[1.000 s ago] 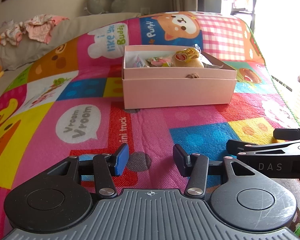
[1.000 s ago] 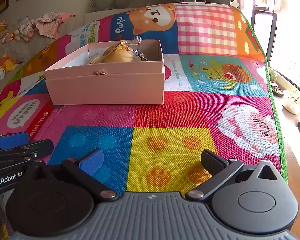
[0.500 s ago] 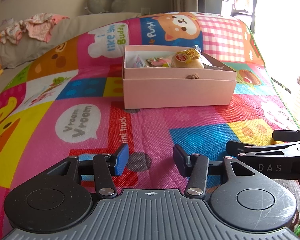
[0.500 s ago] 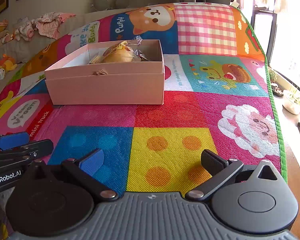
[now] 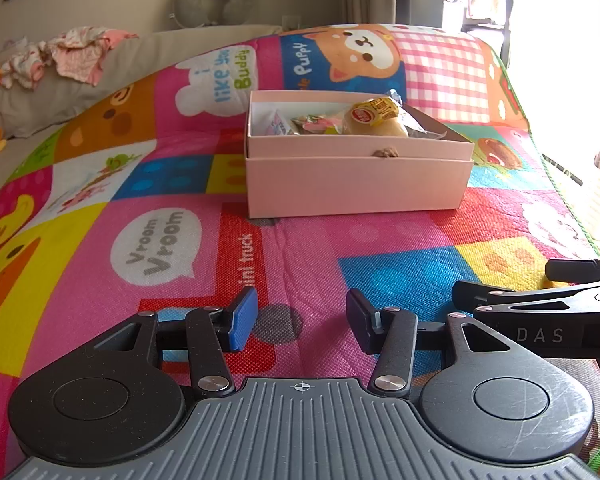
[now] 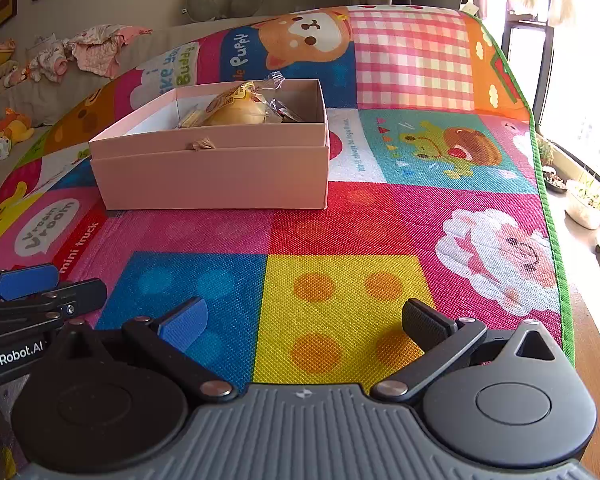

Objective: Organize objects

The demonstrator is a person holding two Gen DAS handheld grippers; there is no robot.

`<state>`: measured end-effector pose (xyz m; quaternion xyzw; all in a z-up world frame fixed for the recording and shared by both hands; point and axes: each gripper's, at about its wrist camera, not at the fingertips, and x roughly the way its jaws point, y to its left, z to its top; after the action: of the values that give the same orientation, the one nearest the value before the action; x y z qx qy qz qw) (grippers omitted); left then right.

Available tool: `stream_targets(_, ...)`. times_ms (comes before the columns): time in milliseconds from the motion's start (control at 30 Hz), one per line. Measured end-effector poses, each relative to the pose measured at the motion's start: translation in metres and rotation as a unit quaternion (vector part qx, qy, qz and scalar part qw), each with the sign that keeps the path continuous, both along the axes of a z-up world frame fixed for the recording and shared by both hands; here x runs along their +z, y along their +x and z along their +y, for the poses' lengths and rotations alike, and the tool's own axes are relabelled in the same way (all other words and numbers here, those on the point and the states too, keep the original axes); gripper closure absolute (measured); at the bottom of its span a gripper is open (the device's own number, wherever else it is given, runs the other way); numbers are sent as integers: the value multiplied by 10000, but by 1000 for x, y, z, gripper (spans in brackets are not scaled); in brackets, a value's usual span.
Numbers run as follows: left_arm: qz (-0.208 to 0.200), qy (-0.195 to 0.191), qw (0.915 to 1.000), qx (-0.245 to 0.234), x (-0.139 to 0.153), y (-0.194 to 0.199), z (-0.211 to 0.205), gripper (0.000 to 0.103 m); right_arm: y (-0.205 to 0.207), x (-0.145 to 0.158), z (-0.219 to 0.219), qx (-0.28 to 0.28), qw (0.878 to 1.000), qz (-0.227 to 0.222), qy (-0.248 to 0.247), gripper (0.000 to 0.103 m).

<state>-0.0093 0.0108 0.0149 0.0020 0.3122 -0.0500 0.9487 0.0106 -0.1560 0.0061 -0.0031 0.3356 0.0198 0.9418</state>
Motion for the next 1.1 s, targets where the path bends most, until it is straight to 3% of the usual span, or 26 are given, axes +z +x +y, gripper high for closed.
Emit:
stream_targets(500,-4,75,10000,-3,-1,1,0,49,0,0,0,-5,10000,-1,0,0)
stream_targets(800,-10,-111,9999,-9,0,0,5,49,0,0,0,-6,10000,-1,-1,0)
stream_targets(1100,-7,50,10000,-10,-1,0,-1,49,0,0,0,-5,10000,0,0,0)
